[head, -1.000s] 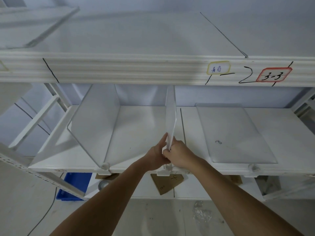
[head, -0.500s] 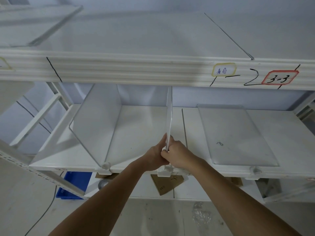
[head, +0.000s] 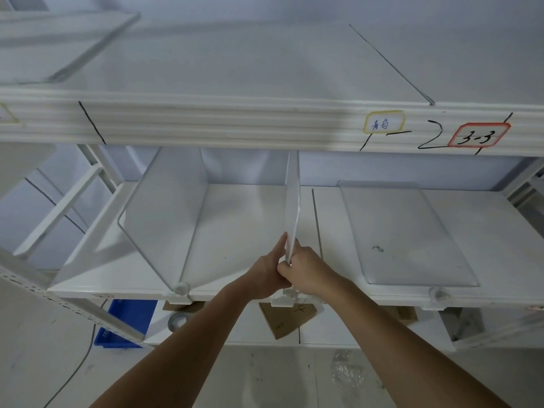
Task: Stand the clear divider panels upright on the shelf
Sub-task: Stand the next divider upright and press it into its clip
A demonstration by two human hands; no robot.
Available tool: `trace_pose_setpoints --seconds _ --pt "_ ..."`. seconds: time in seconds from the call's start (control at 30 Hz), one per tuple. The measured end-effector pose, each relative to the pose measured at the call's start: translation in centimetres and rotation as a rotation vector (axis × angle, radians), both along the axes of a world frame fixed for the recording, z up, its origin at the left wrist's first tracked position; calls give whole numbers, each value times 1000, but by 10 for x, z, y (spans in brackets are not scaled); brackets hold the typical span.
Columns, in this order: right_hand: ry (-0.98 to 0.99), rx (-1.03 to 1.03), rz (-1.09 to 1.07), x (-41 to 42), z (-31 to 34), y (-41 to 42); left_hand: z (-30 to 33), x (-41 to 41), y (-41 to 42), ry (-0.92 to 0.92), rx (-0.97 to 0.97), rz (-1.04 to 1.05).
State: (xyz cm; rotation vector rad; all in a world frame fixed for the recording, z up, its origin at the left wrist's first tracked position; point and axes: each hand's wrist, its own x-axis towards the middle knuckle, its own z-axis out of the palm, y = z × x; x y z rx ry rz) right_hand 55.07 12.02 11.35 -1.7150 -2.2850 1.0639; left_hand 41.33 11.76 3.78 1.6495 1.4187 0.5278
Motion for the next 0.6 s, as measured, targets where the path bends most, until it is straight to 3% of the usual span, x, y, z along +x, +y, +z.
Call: trace_pose_setpoints --seconds 0.6 --pt "-53 -8 -26 -12 -4 -7 18 9 -14 2 -49 19"
